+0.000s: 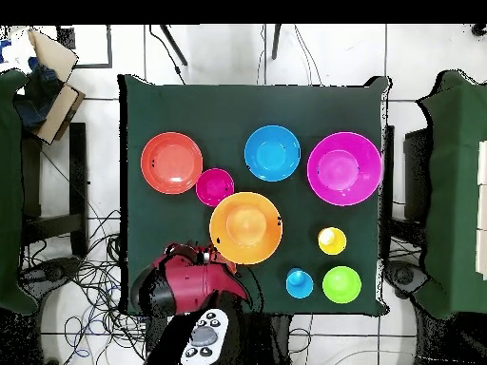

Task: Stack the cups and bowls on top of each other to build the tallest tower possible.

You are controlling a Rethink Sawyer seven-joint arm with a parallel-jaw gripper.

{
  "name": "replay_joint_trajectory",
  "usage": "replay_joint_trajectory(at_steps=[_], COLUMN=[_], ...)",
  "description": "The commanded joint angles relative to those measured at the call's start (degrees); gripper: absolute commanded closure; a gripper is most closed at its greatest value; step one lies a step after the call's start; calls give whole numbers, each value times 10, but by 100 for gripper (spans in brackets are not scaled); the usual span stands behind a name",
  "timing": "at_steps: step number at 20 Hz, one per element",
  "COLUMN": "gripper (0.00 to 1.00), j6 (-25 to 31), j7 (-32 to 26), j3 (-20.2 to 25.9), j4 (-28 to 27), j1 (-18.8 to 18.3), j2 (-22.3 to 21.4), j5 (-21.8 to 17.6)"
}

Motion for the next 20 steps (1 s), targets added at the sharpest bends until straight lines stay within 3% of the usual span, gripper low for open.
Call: replay_joint_trajectory(at_steps=[1,10,20], gripper=[0,0,0], j6=[-26,-54,-20], j7=[64,46,48], j3=[25,39,27], j4=[-26,-60,-56], j1=[7,-18,2], j2=[47,90,66], j5=[-8,-22,-10])
